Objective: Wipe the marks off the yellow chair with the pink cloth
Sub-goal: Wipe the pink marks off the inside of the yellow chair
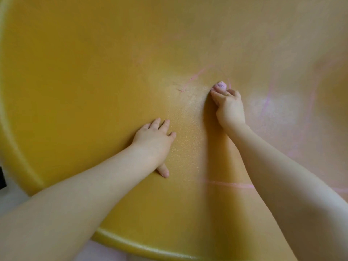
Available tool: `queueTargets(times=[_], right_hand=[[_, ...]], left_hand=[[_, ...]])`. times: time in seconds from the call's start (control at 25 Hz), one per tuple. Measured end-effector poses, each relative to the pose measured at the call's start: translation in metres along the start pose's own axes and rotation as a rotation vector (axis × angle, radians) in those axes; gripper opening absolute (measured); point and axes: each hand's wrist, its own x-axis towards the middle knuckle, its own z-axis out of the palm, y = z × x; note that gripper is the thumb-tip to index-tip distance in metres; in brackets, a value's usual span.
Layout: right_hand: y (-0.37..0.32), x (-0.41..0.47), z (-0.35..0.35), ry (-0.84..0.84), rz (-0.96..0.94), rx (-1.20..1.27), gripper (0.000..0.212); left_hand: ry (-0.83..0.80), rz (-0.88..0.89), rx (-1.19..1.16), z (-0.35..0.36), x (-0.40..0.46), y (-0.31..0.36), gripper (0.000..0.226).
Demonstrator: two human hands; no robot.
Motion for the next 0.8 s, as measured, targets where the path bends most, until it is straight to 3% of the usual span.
queueTargets(times=[0.2,0.36,0.48,0.6,0.68,0.8], right_hand=[[-0.034,-0.081,-0.002,-0.150,-0.251,0.114,0.052],[-0.046,-0.141,-0.028,-0.287,-0.417,0.258,0.037],[-0.036,-0.112,-0.030,-0.214,-0.486,0.119,0.022],[-0.027,-0.069,-0.025,-0.103,-0.152,-0.004,0.021],[-0.039,-0.063,-0.024,-0.187,0.067,0.045,0.024],[-0.062,-0.098,-0.036,-0.308,0.067,0.180,0.027]], left_hand=[[-0.004,0.004,-0.003,0.000,-0.001,0.001,0.116],[-0.031,0.034,-0.005,0.000,-0.003,0.003,0.110],[-0.049,0.063,0.006,0.000,-0.005,0.005,0.107],[-0.088,0.066,0.031,0.000,-0.007,0.007,0.109],[-0.110,0.062,0.056,-0.001,-0.007,0.006,0.113],[-0.127,0.067,0.105,0.000,-0.007,0.007,0.119]])
